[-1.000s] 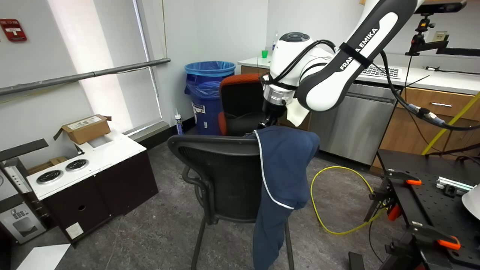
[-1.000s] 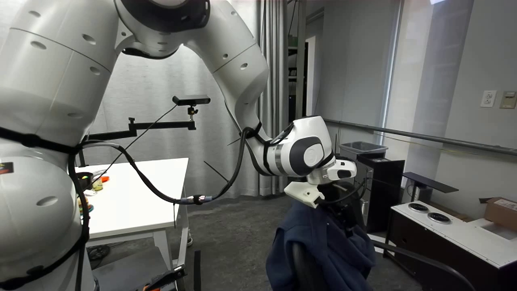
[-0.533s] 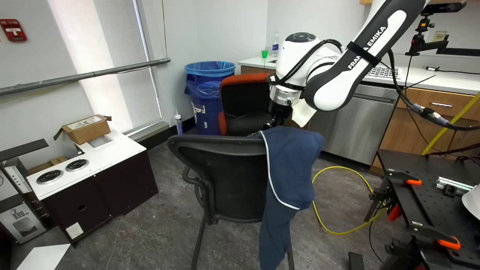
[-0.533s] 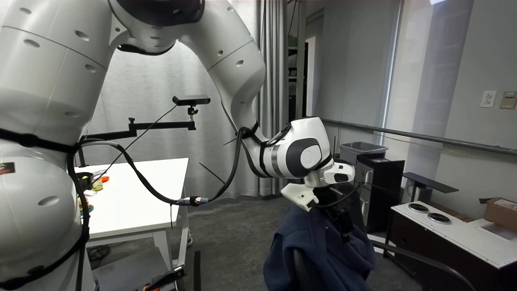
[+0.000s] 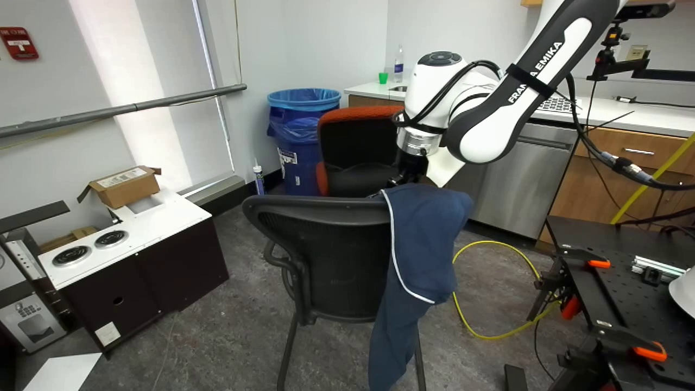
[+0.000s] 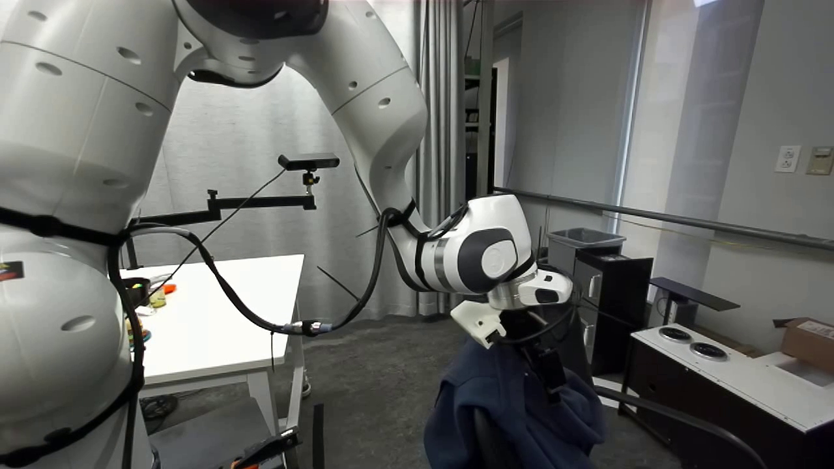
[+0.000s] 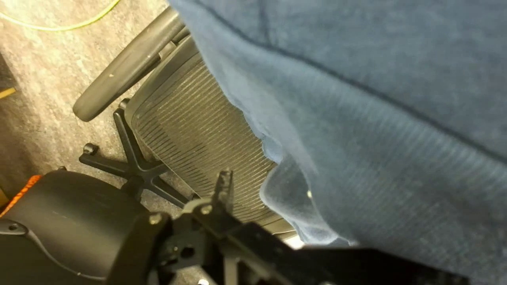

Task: Put the hoodie on the seat of the chair

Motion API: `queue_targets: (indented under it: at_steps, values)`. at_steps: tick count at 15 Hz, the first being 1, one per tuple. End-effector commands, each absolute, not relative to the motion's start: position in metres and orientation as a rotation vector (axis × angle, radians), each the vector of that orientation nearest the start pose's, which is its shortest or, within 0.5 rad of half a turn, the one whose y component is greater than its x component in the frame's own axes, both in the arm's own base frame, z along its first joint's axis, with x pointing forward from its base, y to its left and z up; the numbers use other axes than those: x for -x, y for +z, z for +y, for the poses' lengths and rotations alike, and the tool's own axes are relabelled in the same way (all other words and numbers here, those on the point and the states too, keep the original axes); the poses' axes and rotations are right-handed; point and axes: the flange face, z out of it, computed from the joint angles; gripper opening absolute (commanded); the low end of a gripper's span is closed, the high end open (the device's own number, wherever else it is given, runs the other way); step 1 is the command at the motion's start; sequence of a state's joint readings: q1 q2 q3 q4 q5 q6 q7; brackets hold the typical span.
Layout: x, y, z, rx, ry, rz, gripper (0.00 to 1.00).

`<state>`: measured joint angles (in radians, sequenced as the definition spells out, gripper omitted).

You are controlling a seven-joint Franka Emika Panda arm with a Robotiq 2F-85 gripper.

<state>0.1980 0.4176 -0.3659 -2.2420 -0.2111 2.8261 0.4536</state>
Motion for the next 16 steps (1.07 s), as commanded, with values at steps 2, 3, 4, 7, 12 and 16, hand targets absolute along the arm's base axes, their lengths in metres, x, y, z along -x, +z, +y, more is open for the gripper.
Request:
queue_targets:
  at_steps: [2, 3, 4, 7, 12, 16]
  values:
    - [-0.526, 0.184, -0.072, 3.273, -0.23, 0.654, 0.83]
    - [-0.526, 0.183, -0.073, 3.273, -0.239, 0.664, 0.72]
    - [-0.526, 0.182, -0.074, 3.273, -0.244, 0.673, 0.66]
    - [-0.528, 0.182, -0.074, 3.278, -0.244, 0.666, 0.43]
    - [-0.537, 0.19, -0.079, 3.272, -0.26, 0.666, 0.05]
    - [-0.554, 0.212, -0.093, 3.263, -0.27, 0.654, 0.03]
